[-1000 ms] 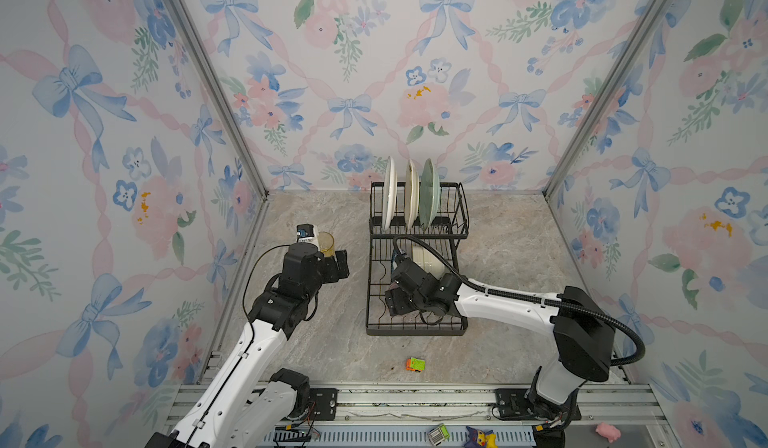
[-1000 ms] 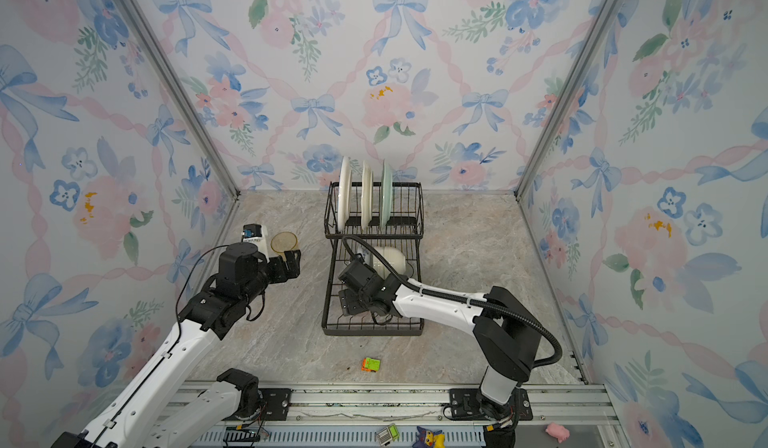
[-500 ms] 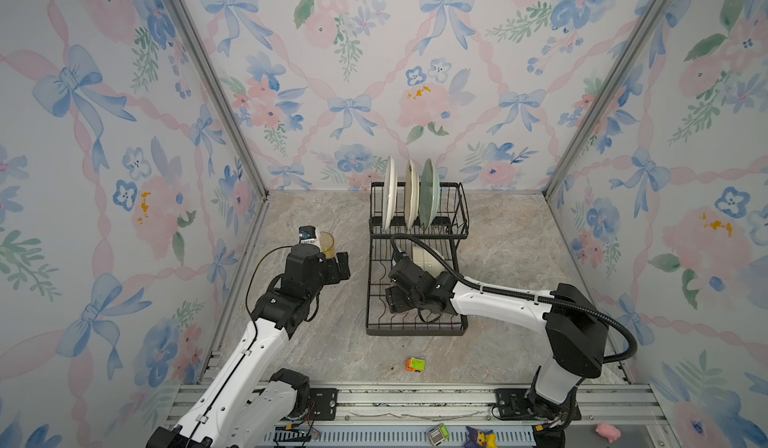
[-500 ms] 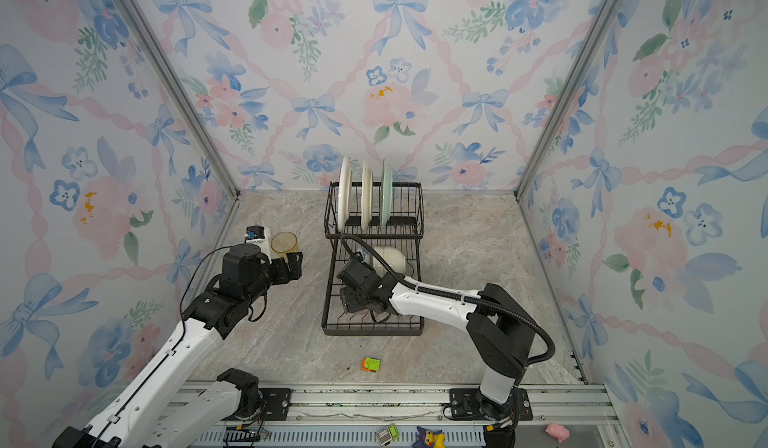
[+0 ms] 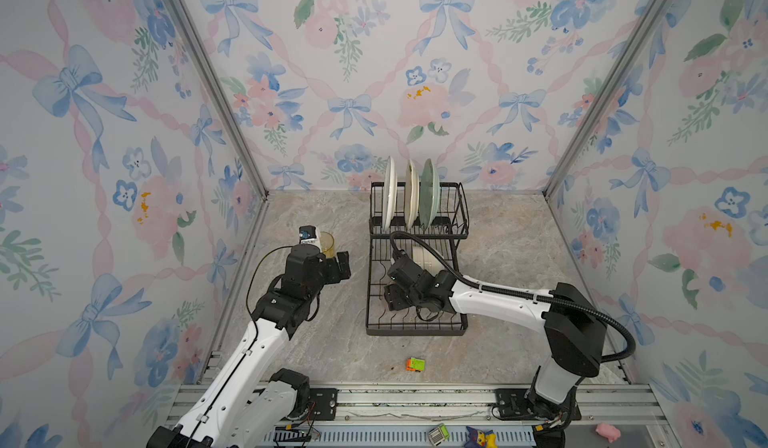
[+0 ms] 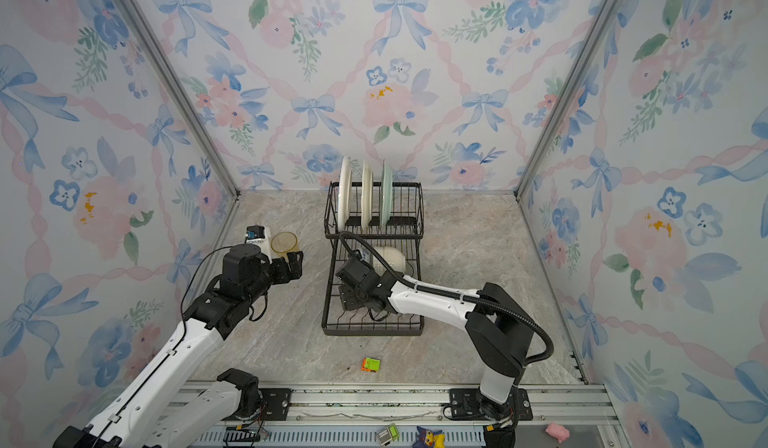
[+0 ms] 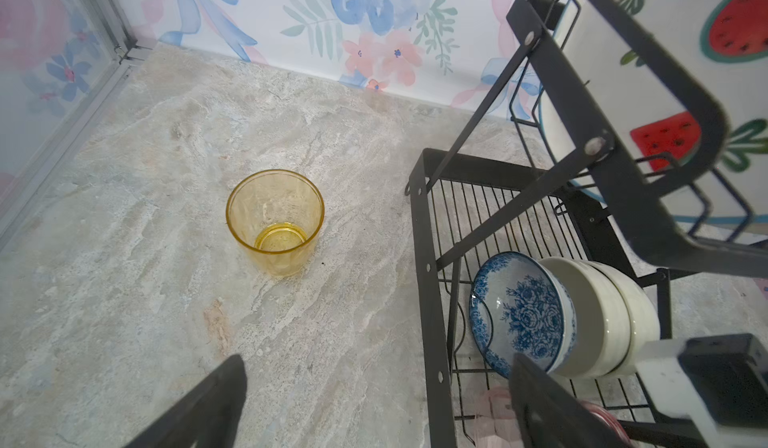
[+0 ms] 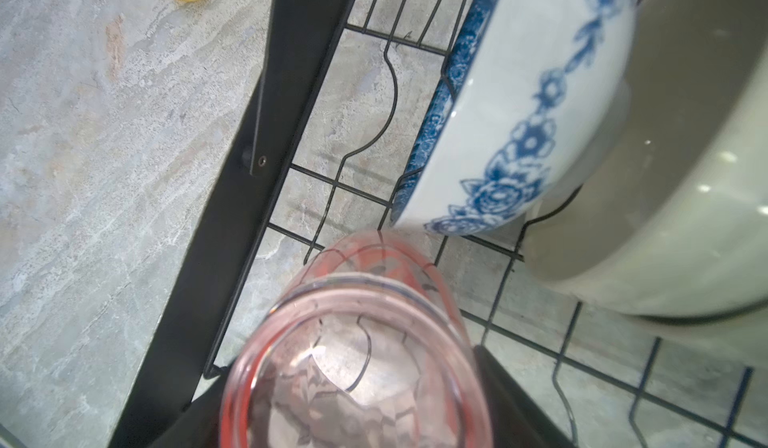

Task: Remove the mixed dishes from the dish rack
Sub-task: 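Close the right gripper on the pink glass while the left arm advances, then lift the pink glass out toward the left gripper while the left gripper opens nearby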

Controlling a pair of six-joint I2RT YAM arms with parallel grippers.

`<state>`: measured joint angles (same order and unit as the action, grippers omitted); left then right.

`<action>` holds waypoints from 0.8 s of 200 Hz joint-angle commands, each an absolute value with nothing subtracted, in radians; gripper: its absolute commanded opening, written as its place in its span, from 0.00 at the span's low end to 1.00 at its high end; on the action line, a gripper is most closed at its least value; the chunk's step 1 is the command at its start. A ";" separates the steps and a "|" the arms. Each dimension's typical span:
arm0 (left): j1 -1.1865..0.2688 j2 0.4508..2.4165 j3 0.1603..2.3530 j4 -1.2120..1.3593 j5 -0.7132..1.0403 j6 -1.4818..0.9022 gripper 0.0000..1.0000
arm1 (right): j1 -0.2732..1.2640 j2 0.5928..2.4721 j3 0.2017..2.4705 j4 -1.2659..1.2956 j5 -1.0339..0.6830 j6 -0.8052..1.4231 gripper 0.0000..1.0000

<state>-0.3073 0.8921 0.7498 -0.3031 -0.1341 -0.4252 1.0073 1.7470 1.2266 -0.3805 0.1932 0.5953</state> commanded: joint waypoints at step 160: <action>-0.310 0.872 0.654 -0.232 -0.060 -0.471 0.98 | 0.931 1.550 1.178 -0.359 0.099 0.618 0.72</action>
